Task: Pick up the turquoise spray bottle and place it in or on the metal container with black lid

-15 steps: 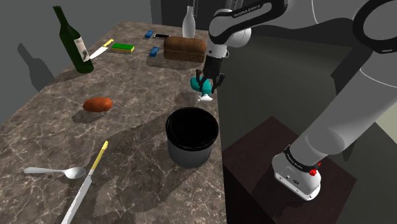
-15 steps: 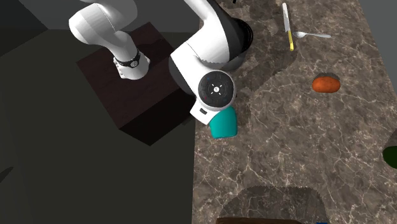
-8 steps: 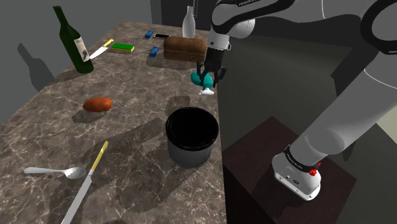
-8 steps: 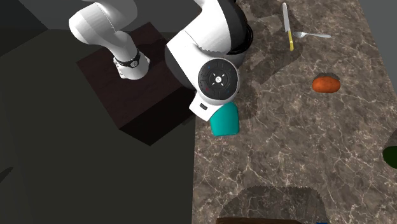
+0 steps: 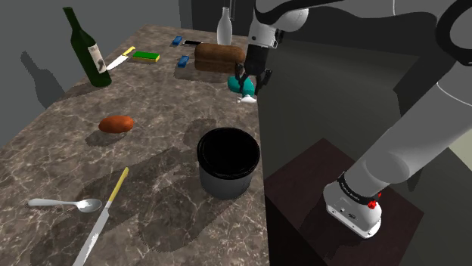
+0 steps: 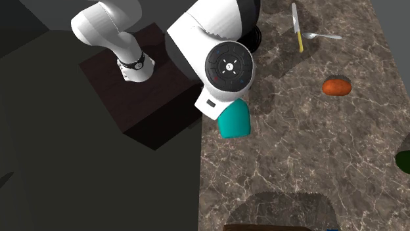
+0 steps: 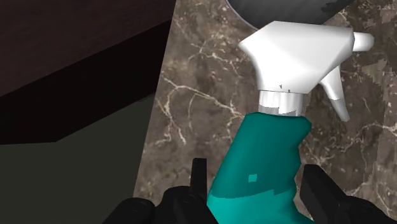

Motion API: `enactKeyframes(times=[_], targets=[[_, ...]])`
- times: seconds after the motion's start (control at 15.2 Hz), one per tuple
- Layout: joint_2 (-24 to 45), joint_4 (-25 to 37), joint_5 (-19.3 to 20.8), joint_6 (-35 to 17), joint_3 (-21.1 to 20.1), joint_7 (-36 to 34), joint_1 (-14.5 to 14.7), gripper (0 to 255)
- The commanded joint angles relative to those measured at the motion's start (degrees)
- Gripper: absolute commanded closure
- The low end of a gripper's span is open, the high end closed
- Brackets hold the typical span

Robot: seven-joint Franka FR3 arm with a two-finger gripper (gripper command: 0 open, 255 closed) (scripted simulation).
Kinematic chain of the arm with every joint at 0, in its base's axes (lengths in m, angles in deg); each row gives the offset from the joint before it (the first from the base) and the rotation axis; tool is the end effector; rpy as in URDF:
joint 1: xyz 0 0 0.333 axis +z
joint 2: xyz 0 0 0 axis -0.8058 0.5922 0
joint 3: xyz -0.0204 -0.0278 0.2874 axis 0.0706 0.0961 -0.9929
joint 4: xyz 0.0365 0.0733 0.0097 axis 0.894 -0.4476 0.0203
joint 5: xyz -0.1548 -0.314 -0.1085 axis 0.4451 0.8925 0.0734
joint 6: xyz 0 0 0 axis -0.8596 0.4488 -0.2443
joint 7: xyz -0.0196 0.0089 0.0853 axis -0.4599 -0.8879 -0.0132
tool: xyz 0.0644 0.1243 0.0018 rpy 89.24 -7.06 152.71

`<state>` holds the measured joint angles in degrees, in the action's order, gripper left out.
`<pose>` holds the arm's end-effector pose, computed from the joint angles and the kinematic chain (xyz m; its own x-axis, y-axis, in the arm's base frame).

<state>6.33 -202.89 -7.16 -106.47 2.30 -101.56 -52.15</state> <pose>0.4860 0.1181 0.3988 0.8198 -0.4502 -0.3539 -0.5231 -0.8402 -0.1428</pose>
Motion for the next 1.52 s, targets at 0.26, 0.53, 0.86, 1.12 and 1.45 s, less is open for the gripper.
enactKeyframes(times=[0.26, 0.53, 0.86, 1.12, 1.45], targets=[[-1.2, 3.2, 0.2, 4.3, 0.1, -1.3, -0.1, 255], [-1.7, 5.7, 0.3, 7.1, 0.2, -2.1, -0.2, 255], [-4.4, 4.8, -0.5, 8.1, -0.8, -4.5, 0.8, 255], [-9.0, -0.1, -2.4, 6.3, -3.4, -8.2, 3.1, 255], [-13.8, -4.8, -5.2, 4.3, -6.9, -13.3, 6.0, 255]])
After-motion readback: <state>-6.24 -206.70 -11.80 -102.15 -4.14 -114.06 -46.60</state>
